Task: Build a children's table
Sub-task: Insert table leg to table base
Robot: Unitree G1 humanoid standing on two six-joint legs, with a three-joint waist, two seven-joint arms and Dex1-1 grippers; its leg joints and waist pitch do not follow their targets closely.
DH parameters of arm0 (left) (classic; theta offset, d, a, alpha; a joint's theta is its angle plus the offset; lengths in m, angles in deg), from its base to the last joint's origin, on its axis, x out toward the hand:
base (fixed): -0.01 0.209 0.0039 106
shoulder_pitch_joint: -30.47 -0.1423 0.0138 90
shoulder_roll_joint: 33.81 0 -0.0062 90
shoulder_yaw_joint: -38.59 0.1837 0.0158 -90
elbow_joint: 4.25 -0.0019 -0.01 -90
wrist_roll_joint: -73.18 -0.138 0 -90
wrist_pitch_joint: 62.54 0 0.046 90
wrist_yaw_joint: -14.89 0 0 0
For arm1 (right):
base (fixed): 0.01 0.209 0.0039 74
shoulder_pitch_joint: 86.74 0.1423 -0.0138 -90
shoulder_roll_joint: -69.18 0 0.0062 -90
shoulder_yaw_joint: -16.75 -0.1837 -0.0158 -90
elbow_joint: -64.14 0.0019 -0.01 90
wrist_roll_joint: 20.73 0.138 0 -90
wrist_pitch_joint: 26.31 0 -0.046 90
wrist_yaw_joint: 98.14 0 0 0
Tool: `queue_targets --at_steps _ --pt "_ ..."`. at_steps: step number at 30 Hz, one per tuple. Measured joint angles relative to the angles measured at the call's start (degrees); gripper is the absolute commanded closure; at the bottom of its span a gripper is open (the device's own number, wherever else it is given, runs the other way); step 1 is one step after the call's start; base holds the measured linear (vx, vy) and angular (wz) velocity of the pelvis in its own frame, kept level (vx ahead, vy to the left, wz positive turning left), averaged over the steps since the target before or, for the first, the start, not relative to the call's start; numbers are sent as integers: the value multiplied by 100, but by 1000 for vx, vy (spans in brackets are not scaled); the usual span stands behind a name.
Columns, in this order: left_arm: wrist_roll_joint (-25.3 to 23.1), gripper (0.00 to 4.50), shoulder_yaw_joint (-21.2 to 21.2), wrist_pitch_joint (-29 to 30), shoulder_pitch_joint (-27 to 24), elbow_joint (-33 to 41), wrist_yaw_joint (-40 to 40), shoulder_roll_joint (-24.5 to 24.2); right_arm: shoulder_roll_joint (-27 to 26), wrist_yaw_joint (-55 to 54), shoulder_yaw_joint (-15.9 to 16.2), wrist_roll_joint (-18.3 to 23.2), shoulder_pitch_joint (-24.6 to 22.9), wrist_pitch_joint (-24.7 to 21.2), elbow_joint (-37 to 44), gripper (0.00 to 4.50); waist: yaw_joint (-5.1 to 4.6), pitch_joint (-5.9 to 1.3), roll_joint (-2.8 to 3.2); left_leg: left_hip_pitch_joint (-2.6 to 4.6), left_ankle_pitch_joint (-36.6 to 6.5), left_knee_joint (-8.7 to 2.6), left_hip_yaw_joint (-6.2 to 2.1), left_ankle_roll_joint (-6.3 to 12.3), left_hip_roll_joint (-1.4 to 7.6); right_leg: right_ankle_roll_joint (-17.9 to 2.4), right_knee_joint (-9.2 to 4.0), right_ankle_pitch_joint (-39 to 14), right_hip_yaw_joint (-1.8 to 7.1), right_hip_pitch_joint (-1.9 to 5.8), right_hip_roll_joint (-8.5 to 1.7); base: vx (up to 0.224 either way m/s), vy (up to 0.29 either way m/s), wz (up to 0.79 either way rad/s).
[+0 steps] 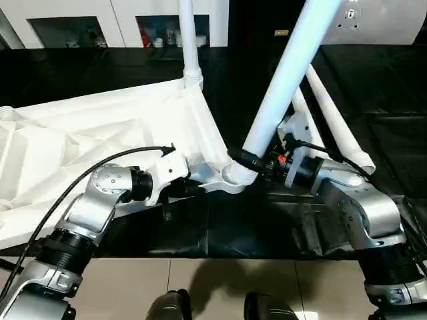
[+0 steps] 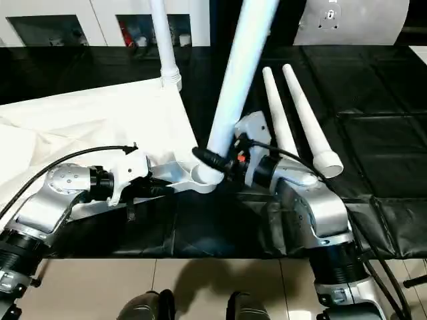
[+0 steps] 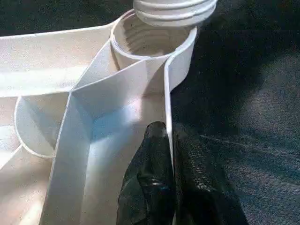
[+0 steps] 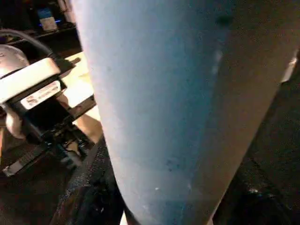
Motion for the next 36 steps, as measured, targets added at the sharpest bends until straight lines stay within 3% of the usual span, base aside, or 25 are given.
queue_targets --at_steps 10,21,36 --pt "0 450 13 -38 -52 77 -135 -30 -2 171 108 -11 213 11 -317 259 5 0 0 0 0 -3 0 0 0 3 0 -2 0 0 0 0 0 0" --pt "-3 450 110 -181 -93 134 -279 -28 164 441 317 -116 292 -13 -421 259 85 -6 -5 3 0 -1 2 0 0 -1 1 0 0 4 -1 0 0 0" --pt "-89 450 140 -336 -92 126 -251 -74 205 751 396 -144 628 22 -889 261 86 -10 -13 3 1 2 2 0 0 -1 2 0 0 4 -1 0 0 0"
